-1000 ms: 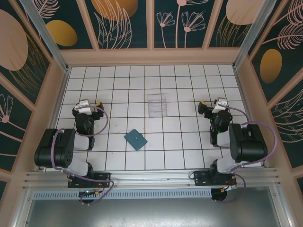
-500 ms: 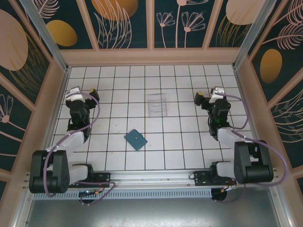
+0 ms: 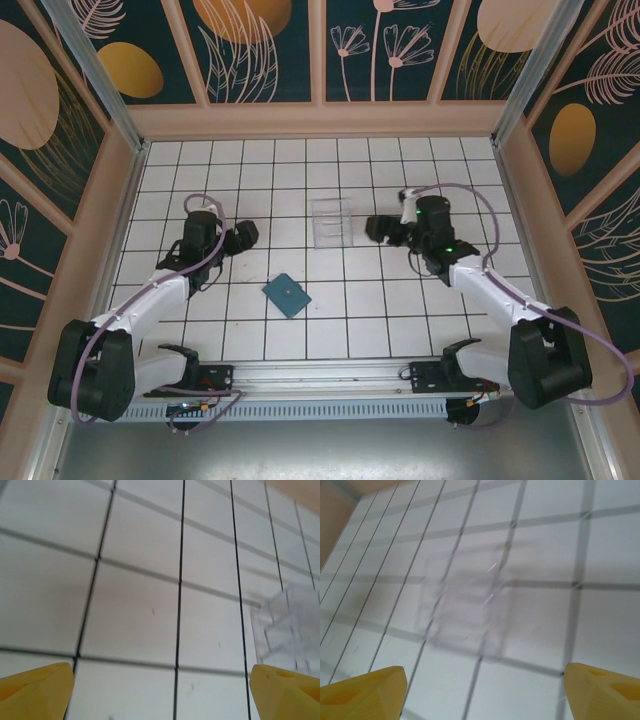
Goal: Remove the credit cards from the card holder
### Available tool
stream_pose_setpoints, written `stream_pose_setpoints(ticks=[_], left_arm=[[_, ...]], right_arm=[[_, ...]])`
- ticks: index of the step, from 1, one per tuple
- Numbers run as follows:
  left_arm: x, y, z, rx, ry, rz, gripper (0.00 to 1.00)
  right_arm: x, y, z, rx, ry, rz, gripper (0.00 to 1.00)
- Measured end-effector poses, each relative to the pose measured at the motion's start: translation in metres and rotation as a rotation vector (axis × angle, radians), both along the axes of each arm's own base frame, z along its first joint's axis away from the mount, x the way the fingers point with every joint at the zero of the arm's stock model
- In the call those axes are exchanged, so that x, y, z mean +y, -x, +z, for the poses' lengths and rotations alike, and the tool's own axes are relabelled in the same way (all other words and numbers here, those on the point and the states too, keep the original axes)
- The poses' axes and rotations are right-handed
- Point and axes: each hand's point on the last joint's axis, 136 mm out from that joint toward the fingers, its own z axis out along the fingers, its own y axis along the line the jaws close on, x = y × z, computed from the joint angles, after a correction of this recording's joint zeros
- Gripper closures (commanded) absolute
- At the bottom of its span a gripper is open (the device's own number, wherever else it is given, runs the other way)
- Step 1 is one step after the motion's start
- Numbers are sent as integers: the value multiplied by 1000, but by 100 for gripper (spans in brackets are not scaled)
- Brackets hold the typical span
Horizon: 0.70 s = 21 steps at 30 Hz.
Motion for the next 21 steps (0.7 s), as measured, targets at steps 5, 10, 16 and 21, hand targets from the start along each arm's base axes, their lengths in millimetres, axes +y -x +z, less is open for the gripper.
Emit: stream_pose_setpoints(ticks=[5,10,16,21], left_arm=[[-29,41,-30,172,64,-61,17],[-34,86,-55,309,126,-65,19],[-41,114,-61,361,239,-64,27],[-46,125,-70,411,298,-56,36]], right_arm=[[62,56,-32,189,0,262,24],[106,87,-55,306,38,420,31],[146,99,-78,370,89,515,44],[164,109,-101,421,130,551,54]])
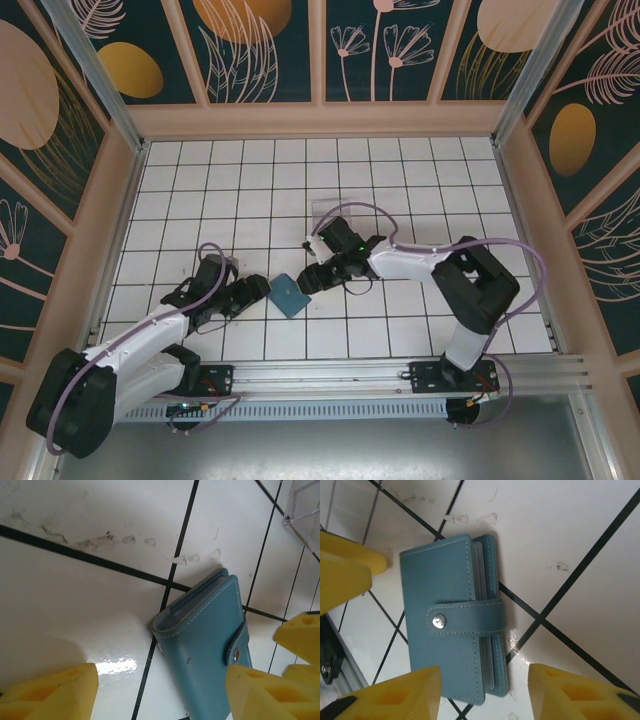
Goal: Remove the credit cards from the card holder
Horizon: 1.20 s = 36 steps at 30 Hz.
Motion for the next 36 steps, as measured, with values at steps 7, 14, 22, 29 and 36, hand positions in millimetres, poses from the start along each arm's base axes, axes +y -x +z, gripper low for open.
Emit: stream_pose_setpoints(ticks=[7,14,22,29,36], left_arm=[[-7,1,-7,27,37,3,39],[-15,-4,-6,16,79,2,38],[-25,-10,-3,-14,145,-8,39],[-26,-9,-2,-52,197,8,57],[-29,-16,21,-137,248,16,72]], right_arm=[[5,9,-20,35,52,23,60],[17,18,-20,61,26,49,62],[36,34,-18,137,-41,67,71],[41,37,-18,169,-82,55,73],[46,36,-13,171,-117,57,74]])
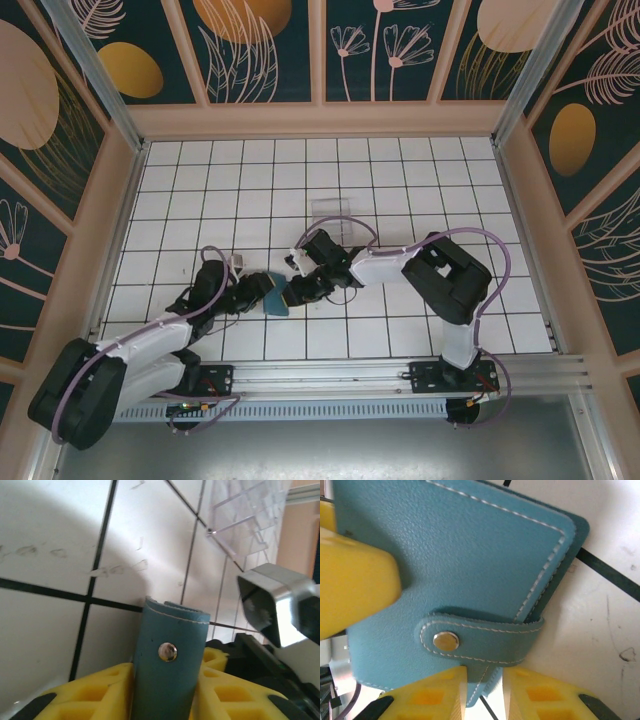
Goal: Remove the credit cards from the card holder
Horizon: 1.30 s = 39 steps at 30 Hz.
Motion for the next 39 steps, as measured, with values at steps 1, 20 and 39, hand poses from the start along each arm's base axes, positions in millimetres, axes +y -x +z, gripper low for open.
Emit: stream_pose_setpoints(ticks=[1,20,39], left_arm=[[0,0,3,-9,5,1,74],[-6,-24,63,-208,25,6,99],[-48,-38,132,-330,-129,-378,100]], right_arm=[[1,-1,1,-4,-6,0,74],[-18,-35,96,-255,-67,-199,51],[-59,-23,184,-1071,-86,189,52]])
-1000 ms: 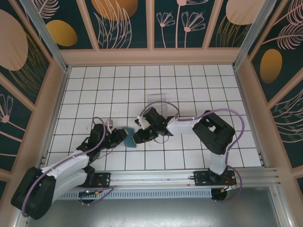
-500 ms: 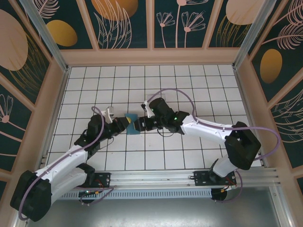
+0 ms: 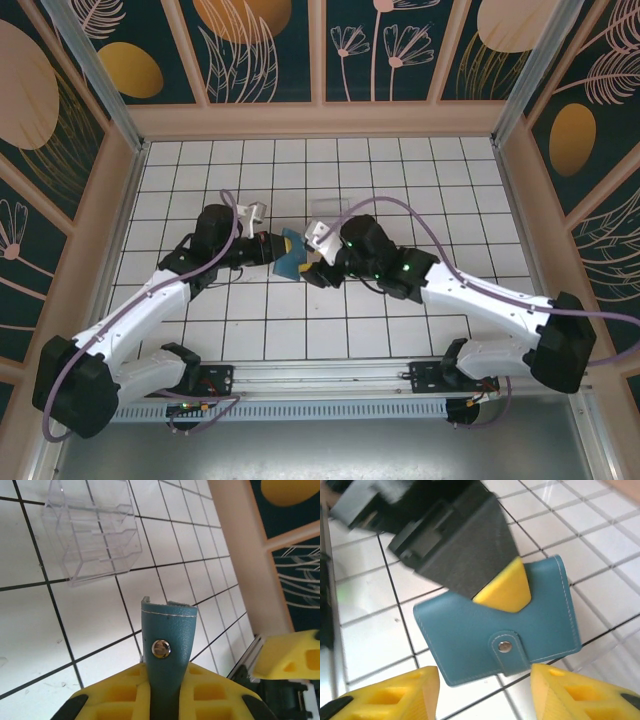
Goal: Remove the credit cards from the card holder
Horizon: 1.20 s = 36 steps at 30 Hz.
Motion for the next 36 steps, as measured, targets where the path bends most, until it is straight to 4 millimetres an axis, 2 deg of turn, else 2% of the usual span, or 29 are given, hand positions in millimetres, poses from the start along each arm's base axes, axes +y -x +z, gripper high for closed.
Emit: stream_pose_setpoints(ticks=[5,12,17,28,36], left_arm=[[3,1,1,-41,-64,-32,100],[5,1,10,-93,-65,-39,100],[2,0,19,-120,-42,-49,100],[-2,-3,38,-173,10,-45,100],[-2,-5,43,-187,22,-40,100]], right_arm=[[-5,-2,0,-235,50,94,55],[6,-11,16,-393,20,128,56],[15,-19,15,-429,7,124,57],[22,-25,-8,-426,15,118,60],[23,-30,-2,-440,-3,88,66]])
